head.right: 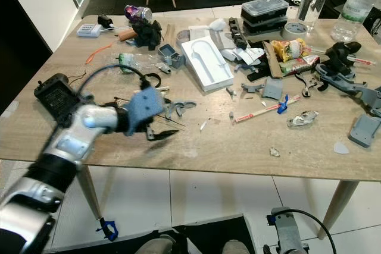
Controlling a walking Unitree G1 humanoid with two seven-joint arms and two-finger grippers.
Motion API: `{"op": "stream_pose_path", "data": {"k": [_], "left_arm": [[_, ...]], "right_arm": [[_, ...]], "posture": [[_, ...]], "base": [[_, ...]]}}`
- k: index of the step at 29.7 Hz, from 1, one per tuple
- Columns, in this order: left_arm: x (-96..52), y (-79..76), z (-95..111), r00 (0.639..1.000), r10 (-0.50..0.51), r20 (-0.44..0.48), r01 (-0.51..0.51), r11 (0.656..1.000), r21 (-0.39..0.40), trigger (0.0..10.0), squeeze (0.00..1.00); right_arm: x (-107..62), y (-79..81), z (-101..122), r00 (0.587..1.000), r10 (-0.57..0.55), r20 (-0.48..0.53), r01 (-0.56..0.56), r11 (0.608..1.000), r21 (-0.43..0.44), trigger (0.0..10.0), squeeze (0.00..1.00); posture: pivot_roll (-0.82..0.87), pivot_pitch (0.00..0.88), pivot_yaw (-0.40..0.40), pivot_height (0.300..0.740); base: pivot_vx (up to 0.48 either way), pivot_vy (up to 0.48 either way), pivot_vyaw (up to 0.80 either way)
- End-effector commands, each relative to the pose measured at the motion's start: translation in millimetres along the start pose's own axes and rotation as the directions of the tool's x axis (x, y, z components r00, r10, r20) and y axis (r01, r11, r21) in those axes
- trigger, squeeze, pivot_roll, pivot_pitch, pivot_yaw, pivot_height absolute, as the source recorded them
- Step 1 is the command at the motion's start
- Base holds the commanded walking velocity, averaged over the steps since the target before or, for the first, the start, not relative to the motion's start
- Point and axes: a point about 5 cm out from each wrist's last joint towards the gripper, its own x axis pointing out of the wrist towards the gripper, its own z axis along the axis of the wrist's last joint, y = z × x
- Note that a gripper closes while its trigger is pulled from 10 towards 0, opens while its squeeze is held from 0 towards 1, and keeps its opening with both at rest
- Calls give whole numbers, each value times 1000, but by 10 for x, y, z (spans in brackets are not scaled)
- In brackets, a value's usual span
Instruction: Picking trash to rubbish bin
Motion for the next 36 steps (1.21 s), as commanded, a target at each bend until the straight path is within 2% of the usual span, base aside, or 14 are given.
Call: {"op": "stream_pose_path", "data": {"k": [1, 3, 6, 11, 14, 17, 19, 22, 24, 27, 28, 30, 36], "left_arm": [[111, 31, 103, 998, 50, 44, -47, 997, -62, 10000, 0], [202, 44, 219, 989, 93, 112, -80, 990, -117, 10000, 0], [245, 51, 255, 985, 118, 122, -105, 989, -108, 10000, 0], [330, 152, 322, 960, 253, 124, -242, 965, -99, 10000, 0], [324, 208, 293, 949, 303, 91, -295, 952, -84, 10000, 0], [275, 268, 159, 939, 345, 8, -344, 938, -48, 10000, 0], [254, 267, 92, 941, 338, -26, -339, 941, -22, 10000, 0], [169, 262, -113, 944, 305, -128, -305, 952, 18, 10000, 0], [87, 275, -244, 939, 286, -189, -290, 957, 9, 10000, 0], [37, 285, -298, 939, 273, -211, -280, 960, -2, 10000, 0], [-23, 284, -362, 941, 240, -237, -253, 967, -26, 10000, 0], [-55, 289, -397, 939, 231, -253, -251, 967, -47, 10000, 0], [-79, 148, -559, 934, 122, -334, -156, 985, -75, 10000, 0]], "right_arm": [[-10, 13, -81, 1000, 0, -27, 0, 1000, -4, 10000, 0], [-12, 8, -85, 1000, -2, -28, 2, 1000, -4, 10000, 0], [-12, 7, -84, 1000, -2, -27, 2, 1000, -4, 10000, 0], [-12, 6, -82, 1000, -3, -26, 3, 1000, -2, 10000, 0], [-13, 8, -89, 1000, -3, -27, 3, 1000, 0, 10000, 0], [-13, 16, -95, 1000, -4, -28, 4, 1000, 2, 10000, 0], [-13, 19, -98, 1000, -4, -28, 5, 1000, 4, 10000, 0], [-13, 24, -108, 999, -4, -32, 4, 1000, 6, 10000, 0], [-14, 26, -115, 999, -3, -34, 4, 1000, 8, 10000, 0], [-15, 27, -118, 999, -3, -36, 3, 1000, 8, 10000, 0], [-15, 28, -122, 999, -2, -39, 3, 1000, 6, 10000, 0], [-15, 29, -125, 999, -2, -41, 3, 1000, 5, 10000, 0], [-16, 36, -138, 999, -3, -47, 3, 1000, 0, 10000, 0]], "posture": [[-81, 143, 61, 740], [-81, 143, 61, 740], [-81, 143, 61, 740], [-81, 143, 61, 740], [-90, 147, 65, 740], [-91, 148, 68, 740], [-91, 148, 70, 740], [-91, 150, 73, 740], [-91, 150, 73, 740], [-91, 150, 73, 740], [-91, 150, 73, 740], [-91, 150, 73, 740], [-85, 151, 78, 740]], "base": [[0, 0, 0], [0, 0, 0], [0, 0, 0], [0, 0, 0], [0, 0, 0], [0, 0, 0], [0, 0, 0], [0, 0, 0], [0, 0, 0], [0, 0, 0], [0, 0, 0], [0, 0, 0], [0, 0, 0]]}}
